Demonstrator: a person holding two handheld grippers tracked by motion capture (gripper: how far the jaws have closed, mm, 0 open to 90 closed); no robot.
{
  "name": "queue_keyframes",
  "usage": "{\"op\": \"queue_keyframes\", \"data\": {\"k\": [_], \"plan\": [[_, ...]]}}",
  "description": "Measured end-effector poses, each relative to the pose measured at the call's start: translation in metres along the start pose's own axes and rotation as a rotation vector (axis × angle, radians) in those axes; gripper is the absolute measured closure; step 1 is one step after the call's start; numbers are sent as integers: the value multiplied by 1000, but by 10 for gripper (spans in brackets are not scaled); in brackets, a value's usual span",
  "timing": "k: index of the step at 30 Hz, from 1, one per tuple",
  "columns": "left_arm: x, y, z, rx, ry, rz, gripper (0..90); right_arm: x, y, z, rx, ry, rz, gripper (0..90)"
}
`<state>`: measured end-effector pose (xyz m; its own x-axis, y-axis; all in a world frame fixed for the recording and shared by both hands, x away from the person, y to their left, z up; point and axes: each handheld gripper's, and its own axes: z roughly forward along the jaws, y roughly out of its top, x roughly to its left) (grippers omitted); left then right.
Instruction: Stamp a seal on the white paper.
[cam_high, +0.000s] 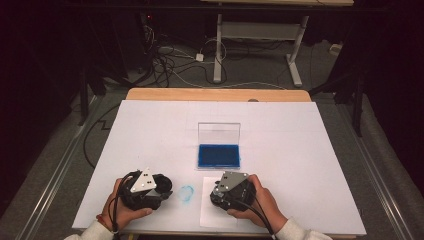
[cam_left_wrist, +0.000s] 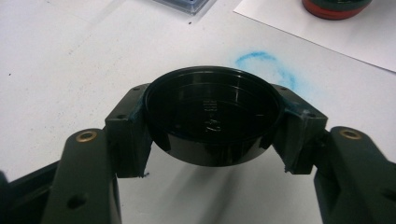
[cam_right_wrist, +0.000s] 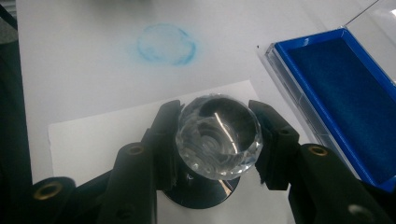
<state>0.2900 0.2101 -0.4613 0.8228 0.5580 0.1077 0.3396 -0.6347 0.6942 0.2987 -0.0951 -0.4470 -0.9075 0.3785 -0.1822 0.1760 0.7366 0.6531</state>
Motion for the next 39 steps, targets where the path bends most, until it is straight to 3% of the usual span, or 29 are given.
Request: {"op": "queue_keyframes", "data": {"k": [2, 4, 7, 15, 28, 39], "plan": [[1, 0, 0, -3, 1, 0, 366, 0, 2, -3, 0, -17, -6, 574], [1, -1, -1, -6, 0, 1, 366, -2, 5, -12, -41, -26, -11, 574], [2, -1, -1, -6, 0, 0, 365, -12, 7, -30, -117, -32, 39, 573], [1, -1, -2, -8, 4, 4, 365, -31, -1, -56, -186, -65, 91, 574], [2, -4, -3, -9, 3, -2, 365, -58, -28, -81, -209, -134, 179, 574], [4, -6, -3, -2, 3, -4, 365, -68, -35, -92, -236, -165, 205, 574]]}}
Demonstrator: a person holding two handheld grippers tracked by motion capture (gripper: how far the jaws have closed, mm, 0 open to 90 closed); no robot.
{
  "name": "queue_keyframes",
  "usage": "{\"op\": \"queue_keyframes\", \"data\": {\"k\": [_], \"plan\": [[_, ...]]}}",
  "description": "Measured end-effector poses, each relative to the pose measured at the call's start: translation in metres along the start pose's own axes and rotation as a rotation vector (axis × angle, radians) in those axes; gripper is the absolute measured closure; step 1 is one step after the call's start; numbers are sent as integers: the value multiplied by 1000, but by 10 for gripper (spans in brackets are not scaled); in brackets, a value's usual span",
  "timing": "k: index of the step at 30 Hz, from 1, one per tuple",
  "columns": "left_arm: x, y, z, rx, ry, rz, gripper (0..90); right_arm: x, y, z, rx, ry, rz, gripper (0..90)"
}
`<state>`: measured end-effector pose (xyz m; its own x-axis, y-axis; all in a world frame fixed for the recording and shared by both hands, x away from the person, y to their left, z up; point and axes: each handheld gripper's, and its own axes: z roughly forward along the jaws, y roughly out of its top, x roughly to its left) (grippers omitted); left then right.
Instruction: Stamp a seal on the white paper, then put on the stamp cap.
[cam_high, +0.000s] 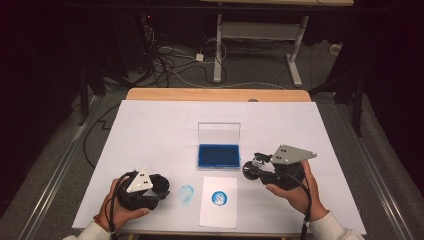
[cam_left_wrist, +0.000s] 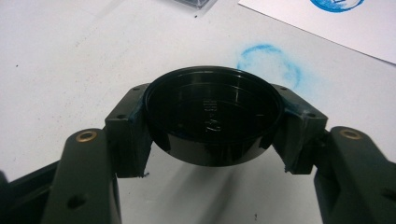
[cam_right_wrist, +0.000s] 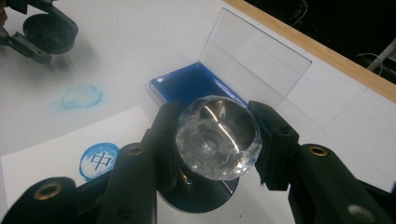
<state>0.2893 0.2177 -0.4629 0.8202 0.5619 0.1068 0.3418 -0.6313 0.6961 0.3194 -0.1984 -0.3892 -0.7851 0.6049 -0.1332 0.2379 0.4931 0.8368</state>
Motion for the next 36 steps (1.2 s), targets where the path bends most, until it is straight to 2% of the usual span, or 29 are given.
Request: {"op": "queue_keyframes", "data": {"k": [12, 18, 25, 30, 36], "plan": [[-3, 0, 0, 3, 1, 1, 365, -1, 1, -2, -7, -13, 11, 574], [-2, 0, 1, 5, 2, 0, 365, -1, 2, -1, -14, -5, 12, 574], [-5, 1, 1, 17, 9, 9, 365, 0, 5, -1, -36, -13, 25, 574], [-6, 6, 4, 7, -2, 13, 365, 2, 5, -1, -48, -14, 26, 574], [-8, 20, 10, -22, -18, 30, 365, 4, 12, -3, -74, -5, 26, 574]]}}
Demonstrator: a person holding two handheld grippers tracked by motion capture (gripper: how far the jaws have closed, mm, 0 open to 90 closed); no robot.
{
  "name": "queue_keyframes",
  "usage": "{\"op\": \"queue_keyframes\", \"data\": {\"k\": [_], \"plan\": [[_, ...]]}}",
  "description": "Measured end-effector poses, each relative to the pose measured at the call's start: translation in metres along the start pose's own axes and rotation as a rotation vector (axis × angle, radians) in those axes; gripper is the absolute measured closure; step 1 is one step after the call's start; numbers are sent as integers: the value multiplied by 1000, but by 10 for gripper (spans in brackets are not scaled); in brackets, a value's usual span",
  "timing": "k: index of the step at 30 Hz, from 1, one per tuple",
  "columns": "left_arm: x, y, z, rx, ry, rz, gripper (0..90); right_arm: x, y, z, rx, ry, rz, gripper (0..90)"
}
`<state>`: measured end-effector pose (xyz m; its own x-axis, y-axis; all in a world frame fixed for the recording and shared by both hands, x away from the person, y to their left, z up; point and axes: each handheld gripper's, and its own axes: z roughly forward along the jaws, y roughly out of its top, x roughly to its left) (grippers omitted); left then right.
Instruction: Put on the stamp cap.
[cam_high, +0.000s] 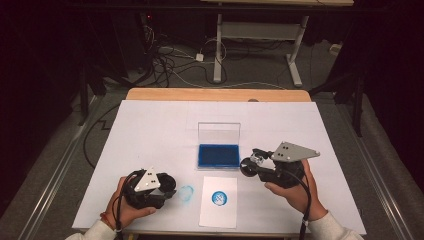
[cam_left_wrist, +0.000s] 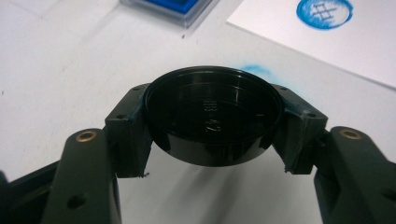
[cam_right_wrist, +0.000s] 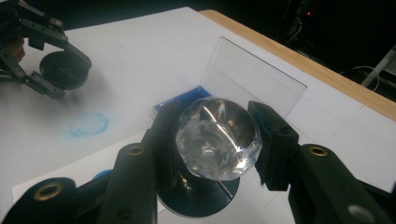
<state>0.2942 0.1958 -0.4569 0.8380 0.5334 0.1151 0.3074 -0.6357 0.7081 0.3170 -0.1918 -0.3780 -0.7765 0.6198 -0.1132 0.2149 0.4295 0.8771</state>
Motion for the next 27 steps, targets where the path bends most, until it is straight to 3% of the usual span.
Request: {"op": "queue_keyframes", "data": {"k": [16, 23, 27], "plan": [[-15, 32, 18, -47, -69, 34, 366, 13, 25, 4, -83, 82, -13, 574], [-27, 47, 25, -64, -115, 73, 366, 28, 37, 8, -115, 128, -39, 574], [-31, 53, 29, -87, -123, 58, 366, 37, 40, 14, -127, 158, -47, 574]]}}
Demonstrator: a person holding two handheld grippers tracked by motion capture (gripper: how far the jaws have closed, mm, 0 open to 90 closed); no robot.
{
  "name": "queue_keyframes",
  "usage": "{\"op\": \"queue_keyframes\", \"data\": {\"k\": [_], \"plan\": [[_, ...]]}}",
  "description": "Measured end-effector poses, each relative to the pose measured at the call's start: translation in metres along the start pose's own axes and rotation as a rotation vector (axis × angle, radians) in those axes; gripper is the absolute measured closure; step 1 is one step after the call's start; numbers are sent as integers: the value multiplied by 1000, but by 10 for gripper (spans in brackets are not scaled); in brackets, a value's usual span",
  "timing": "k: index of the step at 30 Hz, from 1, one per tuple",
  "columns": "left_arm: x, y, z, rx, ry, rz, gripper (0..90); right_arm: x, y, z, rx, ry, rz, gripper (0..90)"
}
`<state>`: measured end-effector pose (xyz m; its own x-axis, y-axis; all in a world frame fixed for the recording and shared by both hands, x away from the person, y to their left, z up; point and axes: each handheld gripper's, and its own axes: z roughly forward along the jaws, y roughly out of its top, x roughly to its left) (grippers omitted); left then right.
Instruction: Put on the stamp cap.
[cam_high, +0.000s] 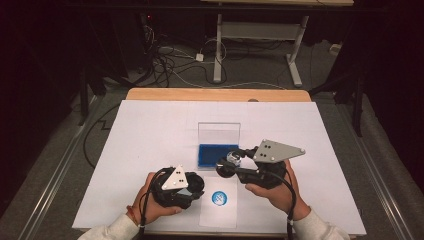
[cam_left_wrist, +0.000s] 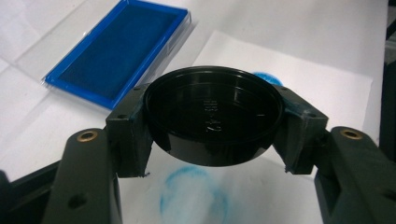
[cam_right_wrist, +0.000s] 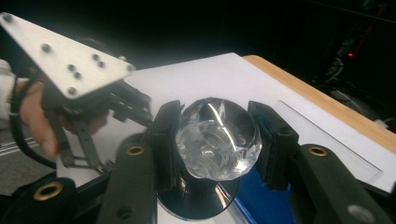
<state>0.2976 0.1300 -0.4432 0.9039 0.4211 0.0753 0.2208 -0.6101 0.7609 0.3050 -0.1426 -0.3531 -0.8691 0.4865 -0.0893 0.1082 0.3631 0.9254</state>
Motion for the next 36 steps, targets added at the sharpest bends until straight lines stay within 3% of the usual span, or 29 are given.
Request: {"op": "queue_keyframes", "data": {"k": [9, 15, 17, 18, 19, 36], "plan": [[-8, 10, 1, -29, 6, 41, 366, 17, 3, 17, 4, 75, -12, 574], [-15, 15, 1, -19, 19, 65, 366, 23, -1, 24, -9, 104, -10, 574], [-16, 16, 1, -32, 14, 62, 366, 25, -3, 26, -3, 119, -9, 574], [-14, 17, 2, -53, 10, 86, 366, 25, -3, 27, -4, 120, -10, 574], [-16, 17, 1, -40, 11, 58, 366, 26, -4, 28, -1, 129, -12, 574], [-15, 21, 1, -100, -22, 32, 366, 27, -10, 36, 27, 129, -18, 574]]}}
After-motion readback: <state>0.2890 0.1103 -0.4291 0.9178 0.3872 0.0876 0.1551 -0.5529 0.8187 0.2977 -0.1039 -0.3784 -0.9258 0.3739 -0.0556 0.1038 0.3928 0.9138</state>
